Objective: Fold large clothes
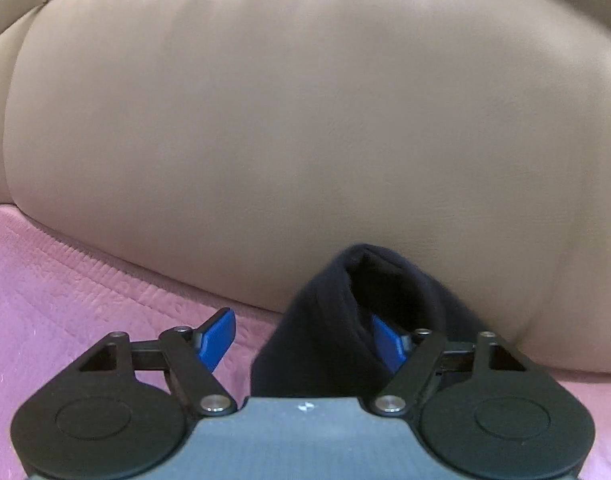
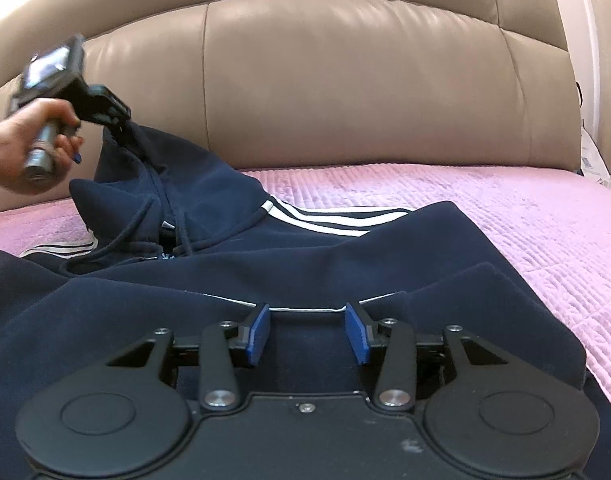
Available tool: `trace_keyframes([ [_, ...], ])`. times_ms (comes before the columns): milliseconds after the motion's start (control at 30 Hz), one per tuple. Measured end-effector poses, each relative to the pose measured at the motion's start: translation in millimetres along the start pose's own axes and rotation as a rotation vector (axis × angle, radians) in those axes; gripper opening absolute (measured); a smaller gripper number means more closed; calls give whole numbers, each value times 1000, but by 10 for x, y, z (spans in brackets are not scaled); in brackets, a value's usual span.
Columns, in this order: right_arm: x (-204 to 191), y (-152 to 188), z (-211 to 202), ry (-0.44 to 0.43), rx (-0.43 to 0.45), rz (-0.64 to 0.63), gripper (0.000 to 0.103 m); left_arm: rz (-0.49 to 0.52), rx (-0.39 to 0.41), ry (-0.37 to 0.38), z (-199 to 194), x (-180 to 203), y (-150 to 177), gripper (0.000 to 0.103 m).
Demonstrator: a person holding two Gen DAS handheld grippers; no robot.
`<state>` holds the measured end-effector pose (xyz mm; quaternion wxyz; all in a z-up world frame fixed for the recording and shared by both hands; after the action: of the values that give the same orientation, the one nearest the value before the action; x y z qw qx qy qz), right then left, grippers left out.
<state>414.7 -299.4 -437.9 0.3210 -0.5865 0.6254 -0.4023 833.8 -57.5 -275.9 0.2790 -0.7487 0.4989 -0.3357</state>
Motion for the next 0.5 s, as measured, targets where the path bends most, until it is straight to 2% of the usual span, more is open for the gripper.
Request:
trace_keyframes([
  [67, -16, 5, 1, 9, 7, -10, 52, -1, -17, -2, 176, 9, -32, 57],
  [100, -19, 3, -2, 12, 9, -13, 52, 8, -32, -10, 240, 11, -36, 38],
  [133, -17, 5, -4, 13, 12, -12, 52, 15, -53, -26, 296, 12, -23, 7],
  [167, -16, 4, -4, 13, 13, -10, 52, 23, -70, -18, 320, 11, 5, 8],
  [300, -9, 0, -8, 12, 15, -7, 52, 114, 6, 41, 66, 26, 107, 7],
  [500, -2, 2, -8, 10, 16, -4, 53, 155, 74, 190, -631, -37, 99, 7],
])
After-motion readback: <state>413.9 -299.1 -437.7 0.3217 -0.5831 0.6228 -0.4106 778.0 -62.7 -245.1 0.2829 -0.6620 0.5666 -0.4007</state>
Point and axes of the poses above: each gripper's, at about its wrist camera, not at the fingertips, and z roughly the way its jaws point, x to its right, y to its underside, the point moved 3 cm from there along z, roughly the way its jaws point, and after that the axes turned 10 degrees about -z, right-handed, at the moved point
